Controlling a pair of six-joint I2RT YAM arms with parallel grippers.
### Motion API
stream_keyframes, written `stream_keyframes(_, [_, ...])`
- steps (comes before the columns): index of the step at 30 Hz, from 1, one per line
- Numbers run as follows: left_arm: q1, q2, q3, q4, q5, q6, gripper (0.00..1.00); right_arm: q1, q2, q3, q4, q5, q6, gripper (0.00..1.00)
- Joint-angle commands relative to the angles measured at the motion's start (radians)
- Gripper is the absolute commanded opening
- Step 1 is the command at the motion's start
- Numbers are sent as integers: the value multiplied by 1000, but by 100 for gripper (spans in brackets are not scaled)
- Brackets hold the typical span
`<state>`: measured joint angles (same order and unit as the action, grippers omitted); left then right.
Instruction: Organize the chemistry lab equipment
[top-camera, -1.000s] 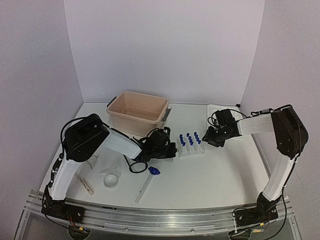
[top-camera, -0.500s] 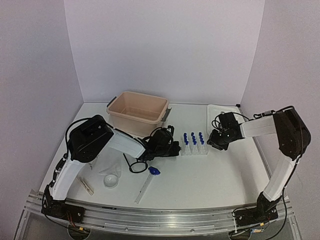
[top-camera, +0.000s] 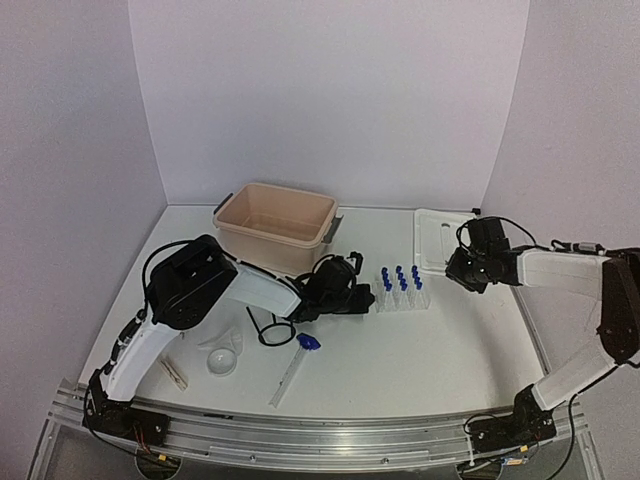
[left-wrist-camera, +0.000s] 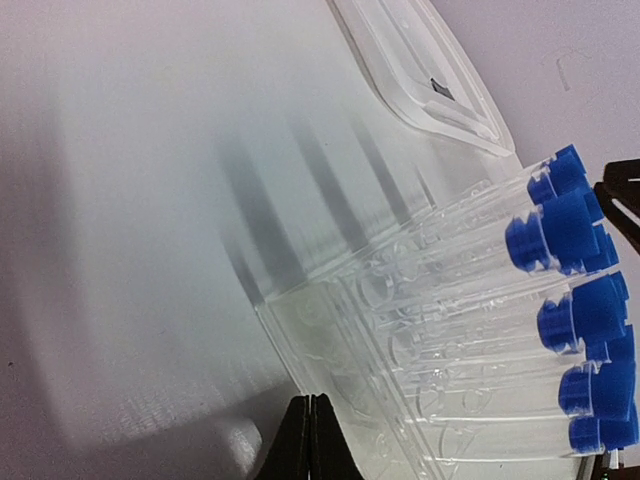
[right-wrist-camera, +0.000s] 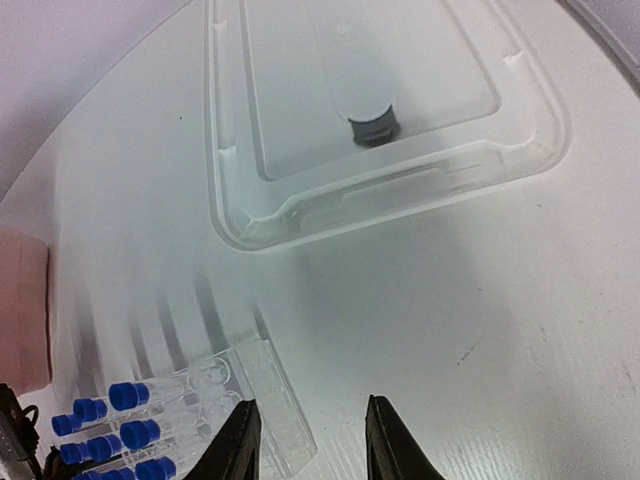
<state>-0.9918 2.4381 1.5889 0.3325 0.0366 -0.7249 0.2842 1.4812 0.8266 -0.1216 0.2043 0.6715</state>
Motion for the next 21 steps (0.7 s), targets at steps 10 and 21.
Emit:
stream_keyframes(10, [-9, 152, 217, -99, 57, 50, 1, -1, -319, -103, -138, 127, 8, 34])
stream_keyframes(21, [-48, 258, 374, -129, 108, 43, 1, -1, -436, -108, -204, 159, -5, 34])
